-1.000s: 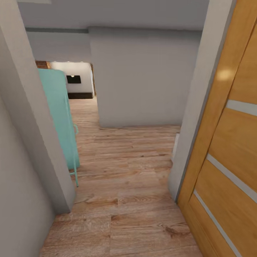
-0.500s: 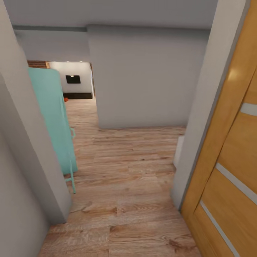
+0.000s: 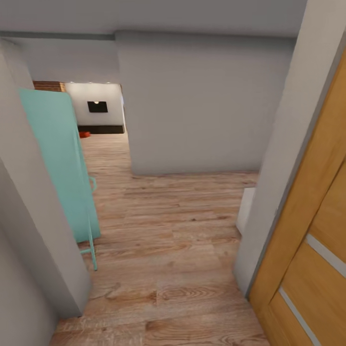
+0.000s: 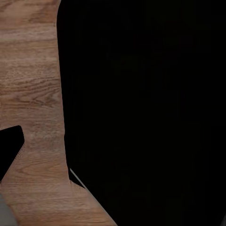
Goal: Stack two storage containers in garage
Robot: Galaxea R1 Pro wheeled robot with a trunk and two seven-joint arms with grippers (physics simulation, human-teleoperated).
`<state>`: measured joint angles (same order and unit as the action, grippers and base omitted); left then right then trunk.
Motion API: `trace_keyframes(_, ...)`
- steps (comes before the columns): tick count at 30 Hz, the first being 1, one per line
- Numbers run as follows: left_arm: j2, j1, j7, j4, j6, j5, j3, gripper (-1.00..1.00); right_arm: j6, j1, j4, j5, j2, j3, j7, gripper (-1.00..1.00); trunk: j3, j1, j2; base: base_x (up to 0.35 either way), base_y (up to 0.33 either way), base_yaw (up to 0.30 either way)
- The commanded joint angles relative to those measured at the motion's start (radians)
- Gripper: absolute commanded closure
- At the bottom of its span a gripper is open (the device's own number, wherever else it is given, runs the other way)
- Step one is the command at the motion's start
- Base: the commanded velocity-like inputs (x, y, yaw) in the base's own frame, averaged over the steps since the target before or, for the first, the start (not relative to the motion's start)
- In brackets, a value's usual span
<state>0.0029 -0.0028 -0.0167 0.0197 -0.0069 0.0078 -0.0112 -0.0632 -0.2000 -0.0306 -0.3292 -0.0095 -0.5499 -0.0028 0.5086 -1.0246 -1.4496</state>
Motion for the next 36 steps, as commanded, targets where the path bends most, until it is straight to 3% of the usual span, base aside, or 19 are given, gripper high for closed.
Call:
trace_keyframes(1, 0.000, 0.000, -0.002, 0.000, -0.001, 0.001, -0.001, -1.00, -0.006, -0.001, -0.003, -0.008, 0.000, -0.008, 0.000, -1.00, 0.001, 0.000, 0.000, 0.266, 0.000, 0.000)
trace_keyframes(36, 0.001, 0.000, -0.003, 0.000, 0.001, 0.001, -0.001, -1.00, -0.006, -0.001, -0.003, -0.008, -0.003, -0.008, 0.000, -1.00, 0.001, 0.000, 0.000, 0.272, 0.000, 0.000)
